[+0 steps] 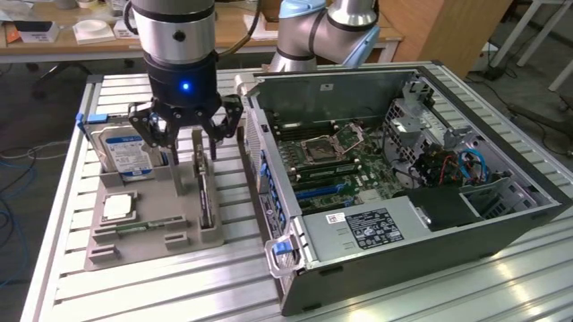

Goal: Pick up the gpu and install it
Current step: 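Pick up the gpu and move the gpu toward the slot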

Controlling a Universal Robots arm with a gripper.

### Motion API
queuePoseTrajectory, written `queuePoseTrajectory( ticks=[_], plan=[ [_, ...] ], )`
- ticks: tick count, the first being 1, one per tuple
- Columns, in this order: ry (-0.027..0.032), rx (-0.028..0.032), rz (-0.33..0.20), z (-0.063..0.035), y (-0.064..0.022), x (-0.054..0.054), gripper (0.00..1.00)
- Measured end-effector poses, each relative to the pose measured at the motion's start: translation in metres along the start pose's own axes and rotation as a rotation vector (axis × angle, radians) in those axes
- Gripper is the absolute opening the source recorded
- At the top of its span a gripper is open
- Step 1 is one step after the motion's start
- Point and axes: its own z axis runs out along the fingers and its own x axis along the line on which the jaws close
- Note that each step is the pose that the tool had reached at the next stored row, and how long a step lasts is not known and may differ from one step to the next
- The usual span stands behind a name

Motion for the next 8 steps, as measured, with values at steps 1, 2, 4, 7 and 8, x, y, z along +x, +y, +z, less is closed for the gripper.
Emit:
queuePoseTrajectory(
  ticks=[1, 2, 4, 7, 8],
  plan=[
    [-0.0001, 0.0001, 0.000, 0.0018, -0.0001, 0.000, 0.59],
    [-0.0001, 0.0001, 0.000, 0.0036, -0.0005, 0.000, 0.59],
    [-0.0001, 0.0000, 0.000, 0.0072, -0.0014, 0.000, 0.59],
    [0.0000, 0.0001, 0.000, 0.0126, -0.0021, 0.000, 0.59],
    [-0.0001, 0.0001, 0.000, 0.0144, -0.0023, 0.000, 0.59]
  ],
)
